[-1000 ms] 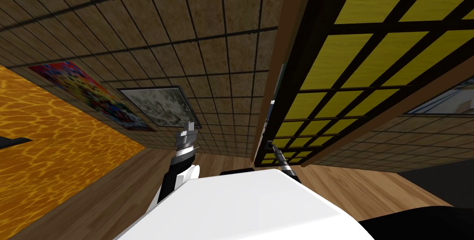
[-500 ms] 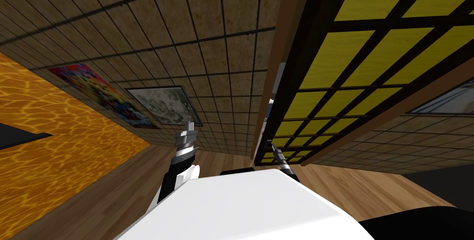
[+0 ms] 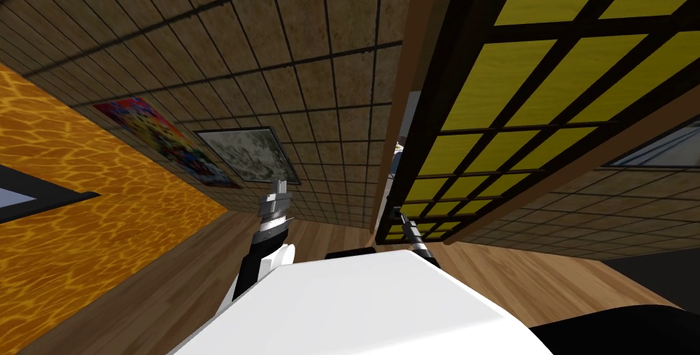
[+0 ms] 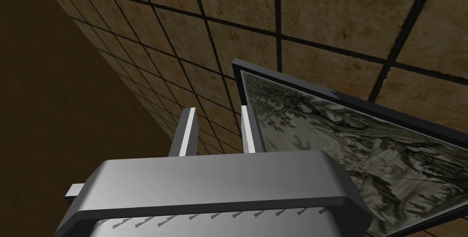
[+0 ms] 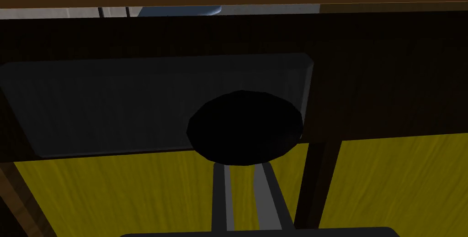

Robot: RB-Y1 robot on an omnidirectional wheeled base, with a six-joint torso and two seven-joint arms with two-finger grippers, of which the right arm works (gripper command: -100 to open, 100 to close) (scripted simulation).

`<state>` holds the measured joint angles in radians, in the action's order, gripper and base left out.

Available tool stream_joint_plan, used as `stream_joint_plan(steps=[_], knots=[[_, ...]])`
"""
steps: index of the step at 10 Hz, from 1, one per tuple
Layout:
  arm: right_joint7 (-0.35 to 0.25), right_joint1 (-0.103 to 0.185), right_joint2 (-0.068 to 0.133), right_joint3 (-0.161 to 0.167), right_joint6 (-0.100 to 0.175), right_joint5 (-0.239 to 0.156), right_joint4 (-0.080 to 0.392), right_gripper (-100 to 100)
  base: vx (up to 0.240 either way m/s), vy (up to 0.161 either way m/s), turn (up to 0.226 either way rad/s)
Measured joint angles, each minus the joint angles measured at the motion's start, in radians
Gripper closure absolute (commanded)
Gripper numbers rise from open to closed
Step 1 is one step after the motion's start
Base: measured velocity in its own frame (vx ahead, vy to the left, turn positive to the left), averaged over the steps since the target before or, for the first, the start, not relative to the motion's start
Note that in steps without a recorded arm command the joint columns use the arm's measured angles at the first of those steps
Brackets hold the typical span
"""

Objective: Pull the door open

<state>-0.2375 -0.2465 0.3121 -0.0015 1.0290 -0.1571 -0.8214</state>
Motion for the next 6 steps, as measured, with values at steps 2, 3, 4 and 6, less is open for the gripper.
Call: stream_joint_plan(steps=[2,3,4,6], knots=[[-0.038,-0.008,0.002,0.010,-0.012,-0.012,-0.020,100,-0.034,-0.010,0.026],[-0.060,-0.003,0.003,0.018,-0.020,-0.024,-0.018,100,-0.063,-0.020,0.062],[-0.094,0.005,0.008,0.031,-0.009,-0.043,0.000,100,-0.042,-0.021,0.018],[-0.133,0.001,0.005,0.037,-0.012,-0.065,-0.010,-100,-0.042,-0.052,0.044]])
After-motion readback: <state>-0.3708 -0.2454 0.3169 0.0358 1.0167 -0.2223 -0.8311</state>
